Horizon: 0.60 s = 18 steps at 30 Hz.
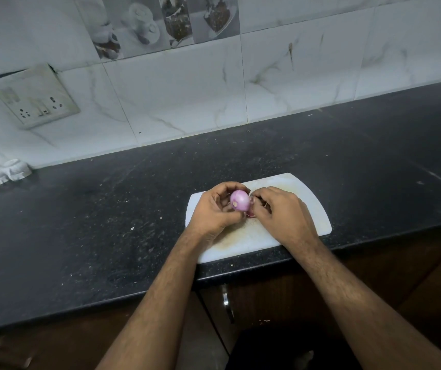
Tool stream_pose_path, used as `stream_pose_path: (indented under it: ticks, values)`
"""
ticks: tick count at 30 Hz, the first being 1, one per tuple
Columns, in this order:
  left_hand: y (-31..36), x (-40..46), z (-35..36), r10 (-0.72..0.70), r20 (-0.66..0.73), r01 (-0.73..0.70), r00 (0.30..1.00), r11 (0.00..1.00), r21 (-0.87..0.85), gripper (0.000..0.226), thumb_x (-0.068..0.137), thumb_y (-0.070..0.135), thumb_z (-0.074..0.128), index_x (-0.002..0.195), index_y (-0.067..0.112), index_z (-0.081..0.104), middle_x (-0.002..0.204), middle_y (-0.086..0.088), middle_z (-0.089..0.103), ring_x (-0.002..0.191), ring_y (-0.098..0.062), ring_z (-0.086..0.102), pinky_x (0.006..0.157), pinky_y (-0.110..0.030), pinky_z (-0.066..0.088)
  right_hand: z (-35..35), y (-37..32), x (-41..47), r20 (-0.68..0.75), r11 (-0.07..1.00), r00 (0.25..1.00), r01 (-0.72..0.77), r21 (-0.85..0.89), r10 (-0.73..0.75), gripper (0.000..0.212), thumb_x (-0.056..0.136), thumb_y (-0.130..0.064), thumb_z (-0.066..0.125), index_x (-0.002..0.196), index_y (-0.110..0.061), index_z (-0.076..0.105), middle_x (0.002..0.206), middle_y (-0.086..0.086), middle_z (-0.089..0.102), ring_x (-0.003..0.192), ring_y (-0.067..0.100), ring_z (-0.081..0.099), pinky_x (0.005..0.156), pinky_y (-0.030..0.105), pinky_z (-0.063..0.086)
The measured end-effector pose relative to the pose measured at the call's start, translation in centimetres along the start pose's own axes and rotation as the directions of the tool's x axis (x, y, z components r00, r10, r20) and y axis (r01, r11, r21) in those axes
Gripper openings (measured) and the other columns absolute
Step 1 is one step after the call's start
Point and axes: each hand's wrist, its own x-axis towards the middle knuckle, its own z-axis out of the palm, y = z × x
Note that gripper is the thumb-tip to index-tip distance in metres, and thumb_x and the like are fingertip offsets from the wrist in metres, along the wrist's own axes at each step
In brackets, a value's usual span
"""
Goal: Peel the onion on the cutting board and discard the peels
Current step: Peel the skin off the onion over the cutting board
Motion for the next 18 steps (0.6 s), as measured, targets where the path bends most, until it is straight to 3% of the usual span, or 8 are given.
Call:
stream_pose_path:
  ticks: [4,8,10,18]
  values:
    - [0.34,-0.15,0.24,-0.037,-0.009,0.037,0.999,0.996,-0.079,0.050,0.083,-0.022,0.070,0.128,-0.002,0.061,0.125,-0.018,0.074,0.108,-0.027,0.075,0.094,-0.035,0.061,0.04,0.04,0.17,0.004,0.999,0.999,-0.039,-0.009,0.039,0.020,0.100,-0.033,0.055,0.109,-0.024,0.070,0.096,-0.010,0.069,0.081,0.013,0.061,0.072,0.035,0.053]
    - [0.51,-0.31,0.12,-0.073,-0.022,0.068,0.997,0.982,-0.177,0.043,0.092,-0.006,0.071,0.131,-0.001,0.055,0.123,-0.021,0.074,0.115,-0.035,0.073,0.099,-0.046,0.060,0.20,0.28,0.32,-0.007,0.996,0.996,-0.092,-0.007,0.092,0.022,0.100,-0.025,0.054,0.112,-0.019,0.072,0.101,-0.006,0.071,0.085,0.016,0.063,0.076,0.038,0.055]
    - [0.65,-0.32,0.22,-0.089,-0.014,0.085,0.996,0.981,-0.176,0.039,0.095,-0.004,0.069,0.131,-0.001,0.054,0.121,-0.022,0.075,0.113,-0.035,0.074,0.098,-0.045,0.060,0.16,0.32,0.37,-0.023,0.994,0.994,-0.106,0.028,0.107,0.023,0.099,-0.025,0.055,0.111,-0.020,0.073,0.102,-0.006,0.073,0.086,0.014,0.064,0.077,0.036,0.056]
    - [0.59,-0.07,0.41,-0.115,-0.028,0.106,0.993,0.968,-0.226,0.044,0.089,0.012,0.067,0.130,-0.001,0.055,0.115,-0.029,0.073,0.104,-0.032,0.072,0.097,-0.044,0.059,-0.10,-0.09,-0.35,-0.031,0.991,0.996,0.087,0.106,-0.084,0.043,0.097,-0.044,0.046,0.135,-0.029,0.058,0.117,-0.018,0.062,0.083,0.005,0.061,0.076,0.034,0.054]
